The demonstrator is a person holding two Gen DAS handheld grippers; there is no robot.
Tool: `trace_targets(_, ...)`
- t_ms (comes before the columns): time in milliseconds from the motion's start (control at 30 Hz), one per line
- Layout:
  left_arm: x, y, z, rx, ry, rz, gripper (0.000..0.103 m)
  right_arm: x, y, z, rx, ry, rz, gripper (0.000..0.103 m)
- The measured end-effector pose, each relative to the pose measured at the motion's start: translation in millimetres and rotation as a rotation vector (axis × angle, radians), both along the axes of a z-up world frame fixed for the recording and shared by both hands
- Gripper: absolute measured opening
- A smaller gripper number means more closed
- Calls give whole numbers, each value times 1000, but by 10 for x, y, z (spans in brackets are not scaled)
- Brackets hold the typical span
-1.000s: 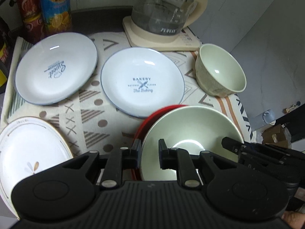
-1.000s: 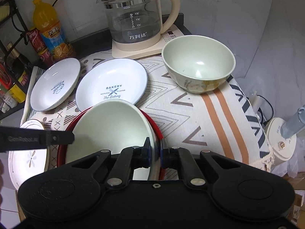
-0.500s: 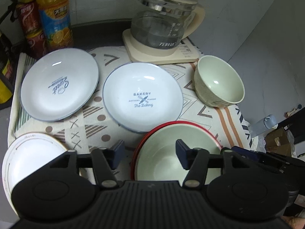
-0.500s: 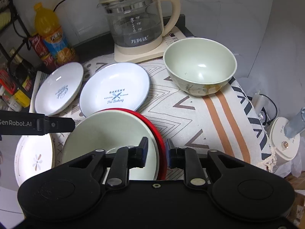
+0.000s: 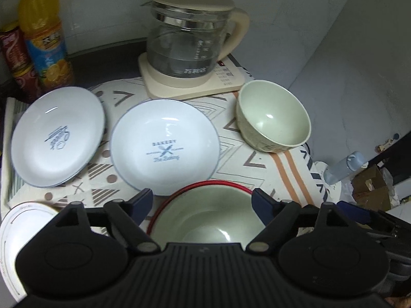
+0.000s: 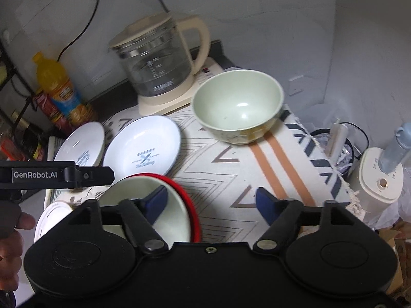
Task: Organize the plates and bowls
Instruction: 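Open both grippers and release the bowl rim, then move both grippers to the rim of the other pale green bowl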
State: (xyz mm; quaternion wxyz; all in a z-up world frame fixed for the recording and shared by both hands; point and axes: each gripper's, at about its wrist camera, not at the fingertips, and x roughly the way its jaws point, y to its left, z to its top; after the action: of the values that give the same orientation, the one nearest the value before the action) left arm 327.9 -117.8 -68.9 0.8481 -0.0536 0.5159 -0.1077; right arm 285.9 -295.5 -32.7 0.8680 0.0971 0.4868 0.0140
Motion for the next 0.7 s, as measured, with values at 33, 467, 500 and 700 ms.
trace_targets(33,17,-28,-4,-3,1,-8,83,-9,-35,-1,3,-4,-14,85)
trace_targets(467,327,-275,-56,-15,4,-65,83,49,-370,-8,-3,-28,-140,88)
trace_targets(500,358,-292,-57,-17,4,-69,83,60,-385,-12,-4,-28,-146,88)
trace_targets(700,540,-428,-83,-26,1,-97,83,171,-500,-66,8,-24,-191,88)
